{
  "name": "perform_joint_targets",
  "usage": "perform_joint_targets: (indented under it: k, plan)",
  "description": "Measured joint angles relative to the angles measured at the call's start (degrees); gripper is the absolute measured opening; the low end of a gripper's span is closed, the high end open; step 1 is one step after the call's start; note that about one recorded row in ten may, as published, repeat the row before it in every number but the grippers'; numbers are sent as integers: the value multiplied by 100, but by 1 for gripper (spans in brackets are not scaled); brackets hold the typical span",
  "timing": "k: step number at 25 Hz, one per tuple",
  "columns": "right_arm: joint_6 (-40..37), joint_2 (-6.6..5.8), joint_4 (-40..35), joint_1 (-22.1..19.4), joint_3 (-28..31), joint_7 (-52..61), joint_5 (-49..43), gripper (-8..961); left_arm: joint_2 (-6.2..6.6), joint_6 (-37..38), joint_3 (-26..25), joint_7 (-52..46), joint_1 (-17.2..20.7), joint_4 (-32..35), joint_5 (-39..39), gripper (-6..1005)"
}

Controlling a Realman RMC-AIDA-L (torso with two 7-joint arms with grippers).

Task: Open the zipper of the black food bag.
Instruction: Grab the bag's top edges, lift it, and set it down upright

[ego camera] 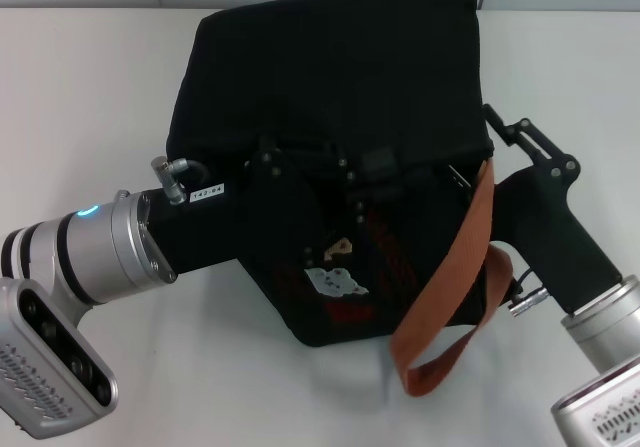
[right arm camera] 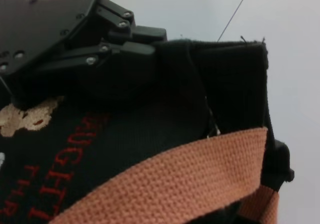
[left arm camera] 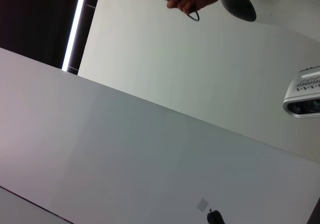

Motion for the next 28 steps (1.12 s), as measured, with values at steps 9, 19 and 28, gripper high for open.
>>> perform_joint_targets:
  k: [9, 19, 28]
  plan:
    - [-25, 8, 22, -245, 2, -85, -544, 501, 0, 4, 0, 0, -9, -3, -1, 87]
    - [-97, 9, 2, -246, 0, -109, -594, 515, 0, -3, 0, 0, -41, -3, -2, 87]
    - [70, 9, 0, -37, 58, -73, -607, 542, 0, 8, 8, 0, -43, -10, -3, 86]
